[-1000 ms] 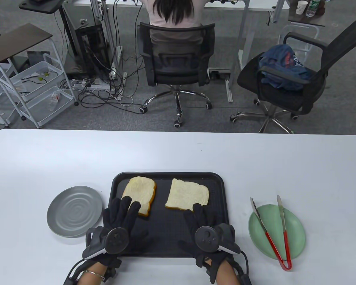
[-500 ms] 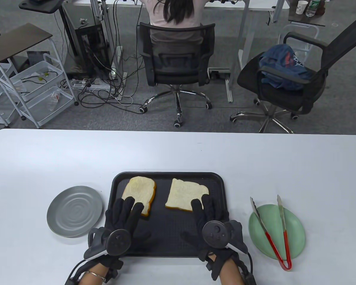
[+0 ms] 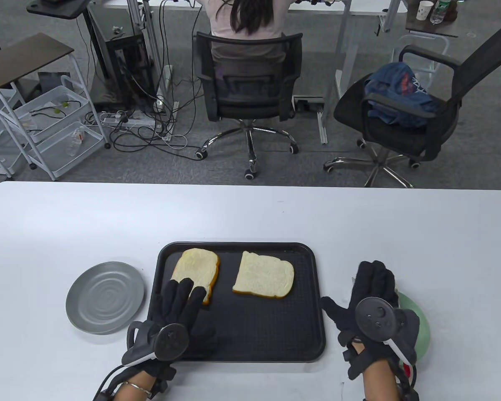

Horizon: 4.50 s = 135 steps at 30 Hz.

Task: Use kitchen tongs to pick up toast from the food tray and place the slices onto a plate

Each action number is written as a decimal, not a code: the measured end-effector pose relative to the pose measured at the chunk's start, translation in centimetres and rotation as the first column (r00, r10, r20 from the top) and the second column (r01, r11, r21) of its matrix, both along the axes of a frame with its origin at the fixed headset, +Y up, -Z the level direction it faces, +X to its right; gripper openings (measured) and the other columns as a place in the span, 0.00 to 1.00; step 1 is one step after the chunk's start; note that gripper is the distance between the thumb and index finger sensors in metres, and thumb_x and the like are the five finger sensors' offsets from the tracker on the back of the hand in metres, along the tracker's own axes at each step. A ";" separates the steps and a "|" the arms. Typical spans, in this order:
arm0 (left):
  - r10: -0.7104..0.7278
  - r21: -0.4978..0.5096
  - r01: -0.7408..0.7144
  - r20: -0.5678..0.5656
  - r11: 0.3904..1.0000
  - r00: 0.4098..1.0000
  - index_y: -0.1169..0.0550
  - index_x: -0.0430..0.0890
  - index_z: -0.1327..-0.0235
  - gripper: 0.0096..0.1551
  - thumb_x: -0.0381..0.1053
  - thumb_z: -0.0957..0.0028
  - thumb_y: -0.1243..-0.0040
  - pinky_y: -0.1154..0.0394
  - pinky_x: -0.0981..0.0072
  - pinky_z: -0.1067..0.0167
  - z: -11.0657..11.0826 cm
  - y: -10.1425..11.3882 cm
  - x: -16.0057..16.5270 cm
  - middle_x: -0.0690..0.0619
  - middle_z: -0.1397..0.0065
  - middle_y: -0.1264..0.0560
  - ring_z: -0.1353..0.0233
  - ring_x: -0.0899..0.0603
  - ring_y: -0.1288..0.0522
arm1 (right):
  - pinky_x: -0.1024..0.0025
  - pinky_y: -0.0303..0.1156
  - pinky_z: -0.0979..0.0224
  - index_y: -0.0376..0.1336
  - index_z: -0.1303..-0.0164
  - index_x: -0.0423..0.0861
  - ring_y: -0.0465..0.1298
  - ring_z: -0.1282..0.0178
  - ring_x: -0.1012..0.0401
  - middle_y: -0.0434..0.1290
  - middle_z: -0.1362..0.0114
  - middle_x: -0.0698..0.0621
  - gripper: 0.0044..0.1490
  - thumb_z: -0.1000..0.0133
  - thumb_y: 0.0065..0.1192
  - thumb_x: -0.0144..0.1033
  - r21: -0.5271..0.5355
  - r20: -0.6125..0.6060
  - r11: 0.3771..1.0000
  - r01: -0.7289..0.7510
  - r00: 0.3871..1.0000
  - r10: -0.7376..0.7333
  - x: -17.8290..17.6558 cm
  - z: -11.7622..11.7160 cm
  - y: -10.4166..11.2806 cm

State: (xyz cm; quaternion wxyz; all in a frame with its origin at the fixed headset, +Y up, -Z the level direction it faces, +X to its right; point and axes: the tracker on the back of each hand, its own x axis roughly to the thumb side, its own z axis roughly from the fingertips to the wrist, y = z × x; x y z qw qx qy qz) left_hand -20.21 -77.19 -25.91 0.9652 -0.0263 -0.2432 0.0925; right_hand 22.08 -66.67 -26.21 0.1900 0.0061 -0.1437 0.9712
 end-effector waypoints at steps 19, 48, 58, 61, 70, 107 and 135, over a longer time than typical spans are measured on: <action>0.002 -0.006 -0.002 -0.011 1.000 1.000 0.67 0.42 0.05 0.58 0.77 0.31 0.71 0.58 0.15 0.25 -0.3 0.1 -0.2 0.30 0.08 0.71 0.15 0.17 0.68 | 0.31 0.64 0.42 0.37 0.30 0.19 0.59 0.37 0.23 0.49 0.30 0.14 0.82 0.60 0.66 0.73 -0.336 0.297 0.923 0.186 0.951 -0.084 9.5 0.1 -7.3; 0.006 -0.007 -0.006 -0.020 1.000 1.000 0.67 0.42 0.05 0.58 0.77 0.31 0.71 0.58 0.15 0.25 -0.4 0.4 -0.5 0.29 0.08 0.70 0.15 0.17 0.68 | 0.49 0.76 0.52 0.41 0.33 0.25 0.75 0.52 0.44 0.64 0.40 0.27 0.72 0.67 0.76 0.52 -0.522 0.278 0.850 -0.067 0.929 0.245 7.8 -1.3 -11.5; -0.006 -0.007 0.006 -0.023 1.000 1.000 0.67 0.41 0.05 0.58 0.77 0.31 0.71 0.58 0.15 0.25 -0.4 0.4 -0.5 0.29 0.08 0.70 0.16 0.17 0.68 | 0.53 0.80 0.56 0.36 0.32 0.26 0.75 0.55 0.49 0.59 0.37 0.25 0.72 0.64 0.76 0.50 -0.271 0.184 0.961 -0.060 0.976 0.113 4.2 -1.0 -5.8; 0.003 -0.003 -0.003 -0.023 1.000 1.000 0.67 0.41 0.06 0.58 0.76 0.30 0.71 0.58 0.15 0.25 -0.4 0.4 -0.6 0.29 0.08 0.70 0.16 0.17 0.68 | 0.55 0.81 0.59 0.36 0.31 0.27 0.76 0.56 0.50 0.59 0.37 0.25 0.72 0.63 0.75 0.50 -0.210 0.122 0.977 -0.045 0.990 0.072 2.2 -1.0 -4.7; 0.009 0.006 -0.008 -0.015 1.000 1.000 0.66 0.40 0.06 0.58 0.76 0.30 0.71 0.57 0.14 0.26 -0.2 0.4 -0.7 0.28 0.09 0.70 0.16 0.16 0.68 | 0.66 0.82 0.66 0.35 0.31 0.27 0.76 0.59 0.52 0.58 0.36 0.25 0.71 0.62 0.74 0.51 -0.136 -0.074 0.989 -0.060 0.996 0.050 -5.0 -0.5 -3.5; 0.041 0.095 -0.021 -0.217 0.995 0.975 0.65 0.41 0.05 0.57 0.76 0.30 0.70 0.57 0.15 0.25 -1.7 5.1 -3.3 0.29 0.08 0.68 0.15 0.17 0.66 | 0.68 0.82 0.71 0.39 0.31 0.26 0.78 0.64 0.53 0.64 0.41 0.25 0.67 0.60 0.71 0.52 -0.248 -0.323 0.968 0.044 0.938 -0.126 -8.6 0.3 -9.2; -0.189 -0.286 -0.136 -0.855 0.948 0.483 0.52 0.29 0.07 0.48 0.62 0.23 0.61 0.38 0.31 0.25 -6.3 0.6 -23.6 0.23 0.12 0.51 0.19 0.19 0.44 | 0.65 0.82 0.70 0.37 0.31 0.25 0.77 0.63 0.51 0.62 0.40 0.24 0.68 0.60 0.70 0.52 -0.317 -0.331 0.948 0.030 0.933 -0.140 -8.8 0.3 -9.4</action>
